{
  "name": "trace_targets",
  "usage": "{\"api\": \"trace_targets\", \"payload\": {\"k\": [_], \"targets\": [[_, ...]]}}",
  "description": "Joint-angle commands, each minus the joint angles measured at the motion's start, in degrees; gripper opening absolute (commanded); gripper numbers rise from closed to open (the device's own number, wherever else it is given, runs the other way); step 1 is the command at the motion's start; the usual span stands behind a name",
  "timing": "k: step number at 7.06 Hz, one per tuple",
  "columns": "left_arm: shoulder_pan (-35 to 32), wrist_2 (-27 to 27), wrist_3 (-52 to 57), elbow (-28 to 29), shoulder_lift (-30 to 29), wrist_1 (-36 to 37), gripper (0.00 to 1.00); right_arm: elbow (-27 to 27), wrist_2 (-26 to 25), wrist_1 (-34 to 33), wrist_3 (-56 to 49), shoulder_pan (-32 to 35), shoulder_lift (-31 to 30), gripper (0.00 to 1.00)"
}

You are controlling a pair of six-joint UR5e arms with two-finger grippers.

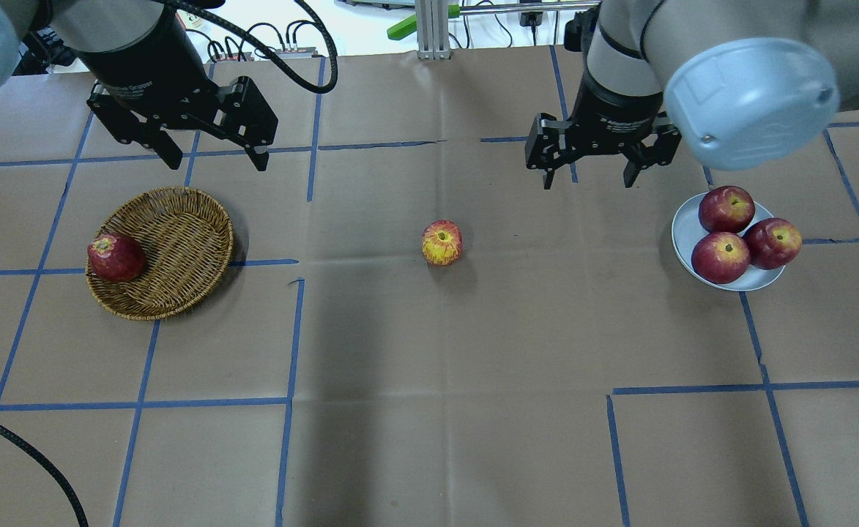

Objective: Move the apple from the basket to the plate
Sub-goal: 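Lower the right gripper onto the yellow-red apple and close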

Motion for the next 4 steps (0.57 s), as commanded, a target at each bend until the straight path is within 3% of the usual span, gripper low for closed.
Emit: {"api": "trace_targets", "payload": {"k": [1, 4], "targets": [[0.7, 1.5, 0.1, -1.1, 1.8, -0.1, 0.99, -1.0, 0.0, -7.2, 7.1, 5.8, 7.0, 1.0], [0.8, 0.8, 0.2, -1.5, 0.8, -0.1, 0.99, -0.9, -0.1, -16.7, 15.4, 10.9, 14.6, 1.0]]}}
